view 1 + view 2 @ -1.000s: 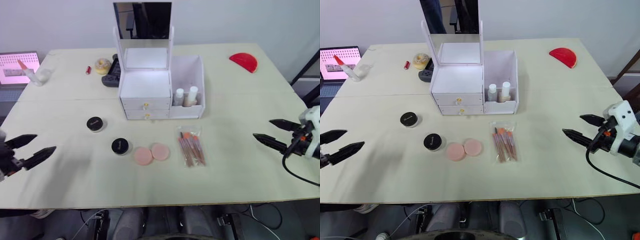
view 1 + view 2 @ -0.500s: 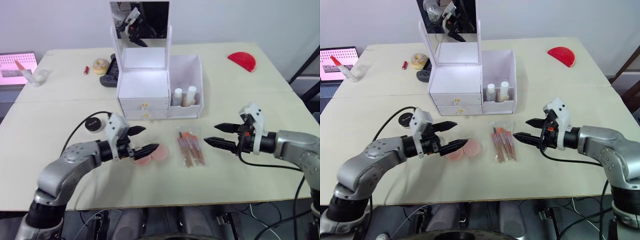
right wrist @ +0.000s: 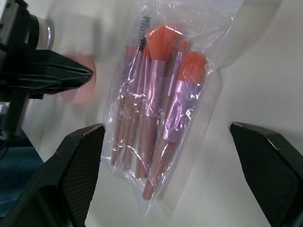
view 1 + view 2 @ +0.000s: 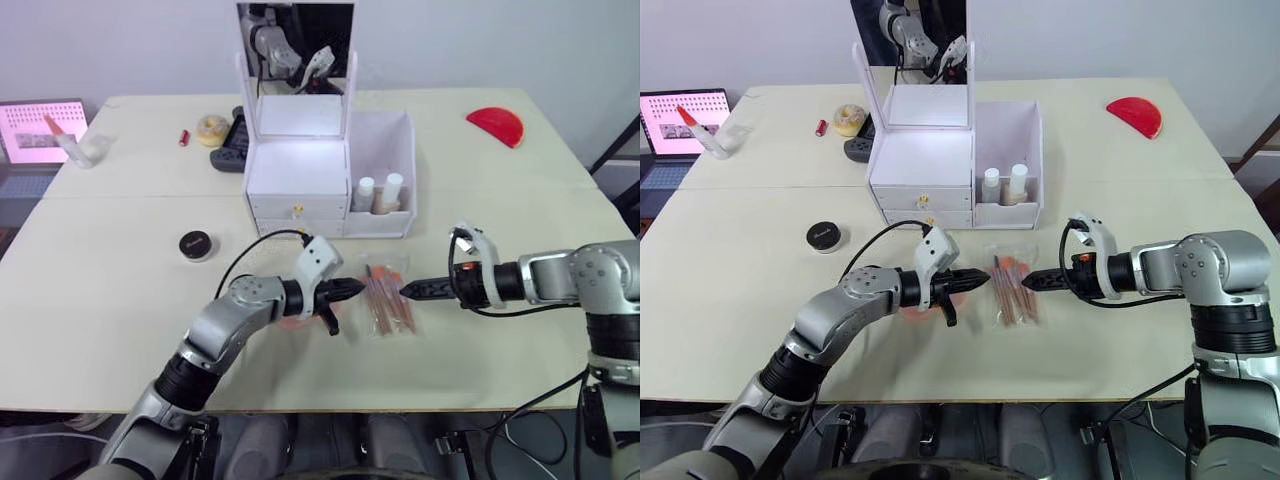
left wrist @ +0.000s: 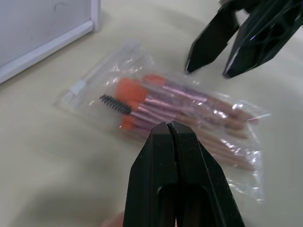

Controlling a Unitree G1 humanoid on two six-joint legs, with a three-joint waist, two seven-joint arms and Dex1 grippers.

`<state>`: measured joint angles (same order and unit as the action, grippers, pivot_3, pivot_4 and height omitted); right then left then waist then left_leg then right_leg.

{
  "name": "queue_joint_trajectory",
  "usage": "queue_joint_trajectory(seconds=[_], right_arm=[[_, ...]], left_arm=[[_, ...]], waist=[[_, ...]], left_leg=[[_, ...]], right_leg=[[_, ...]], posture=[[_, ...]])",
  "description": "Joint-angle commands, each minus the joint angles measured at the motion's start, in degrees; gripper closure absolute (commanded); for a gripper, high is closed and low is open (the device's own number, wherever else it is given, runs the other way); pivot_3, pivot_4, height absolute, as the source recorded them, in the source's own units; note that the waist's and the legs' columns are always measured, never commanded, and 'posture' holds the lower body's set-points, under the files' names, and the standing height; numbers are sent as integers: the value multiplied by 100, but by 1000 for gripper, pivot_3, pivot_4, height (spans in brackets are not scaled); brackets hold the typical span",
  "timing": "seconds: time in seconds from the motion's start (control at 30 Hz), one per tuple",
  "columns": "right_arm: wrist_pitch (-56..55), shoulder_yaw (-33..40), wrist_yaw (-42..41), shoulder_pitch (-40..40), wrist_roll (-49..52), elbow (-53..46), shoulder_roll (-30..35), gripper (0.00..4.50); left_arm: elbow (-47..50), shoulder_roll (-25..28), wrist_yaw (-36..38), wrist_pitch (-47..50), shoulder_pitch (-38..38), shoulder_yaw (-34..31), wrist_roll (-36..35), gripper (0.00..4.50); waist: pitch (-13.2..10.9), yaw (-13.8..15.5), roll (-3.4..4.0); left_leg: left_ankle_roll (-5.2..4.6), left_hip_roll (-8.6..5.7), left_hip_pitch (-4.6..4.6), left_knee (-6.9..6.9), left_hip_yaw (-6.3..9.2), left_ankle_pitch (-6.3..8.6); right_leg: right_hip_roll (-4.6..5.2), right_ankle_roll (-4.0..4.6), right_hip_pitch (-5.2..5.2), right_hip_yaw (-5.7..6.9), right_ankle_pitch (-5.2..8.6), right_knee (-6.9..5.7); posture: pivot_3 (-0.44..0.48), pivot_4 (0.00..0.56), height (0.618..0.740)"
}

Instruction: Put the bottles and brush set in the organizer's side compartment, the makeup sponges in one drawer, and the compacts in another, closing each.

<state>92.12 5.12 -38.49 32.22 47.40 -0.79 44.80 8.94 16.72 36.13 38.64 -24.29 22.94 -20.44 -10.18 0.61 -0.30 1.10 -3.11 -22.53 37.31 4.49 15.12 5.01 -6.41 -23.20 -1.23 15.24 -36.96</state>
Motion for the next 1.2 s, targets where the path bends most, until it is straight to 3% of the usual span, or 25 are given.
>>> queue_joint_trajectory(seconds=[0.03,0.37,0.47,0.7,1.2], right_arm=[[38,-129,98,92,-24,83,-217,0],[38,-218,269,285,-41,439,-614,0],[38,-235,292,299,-112,474,-650,882],[38,-215,390,266,-151,504,-920,4401],[37,222,449,392,-290,739,-1036,4462]], left_arm=[[-46,-79,101,-100,-194,251,277,4470],[-289,-303,177,-101,-209,510,706,4470],[-335,-328,196,-101,-228,473,754,4500],[-322,-255,279,-96,-172,370,820,4500],[-45,-139,464,-59,-29,94,608,4500]], waist=[[1,-21,-2],[8,-131,-4],[10,-125,-5],[10,-129,-4],[10,-141,-4]], left_leg=[[0,0,1,0,1,0],[0,3,8,-2,3,0],[0,3,9,-2,3,0],[0,3,8,-3,4,0],[0,3,9,-4,4,0]], right_leg=[[-1,0,1,1,0,-1],[-5,-1,6,1,0,-5],[-5,-1,7,1,0,-5],[-5,-1,5,0,1,-5],[-5,-1,5,0,1,-6]], posture=[[0,150,740],[0,150,740],[0,150,740],[0,150,740],[0,150,740]])
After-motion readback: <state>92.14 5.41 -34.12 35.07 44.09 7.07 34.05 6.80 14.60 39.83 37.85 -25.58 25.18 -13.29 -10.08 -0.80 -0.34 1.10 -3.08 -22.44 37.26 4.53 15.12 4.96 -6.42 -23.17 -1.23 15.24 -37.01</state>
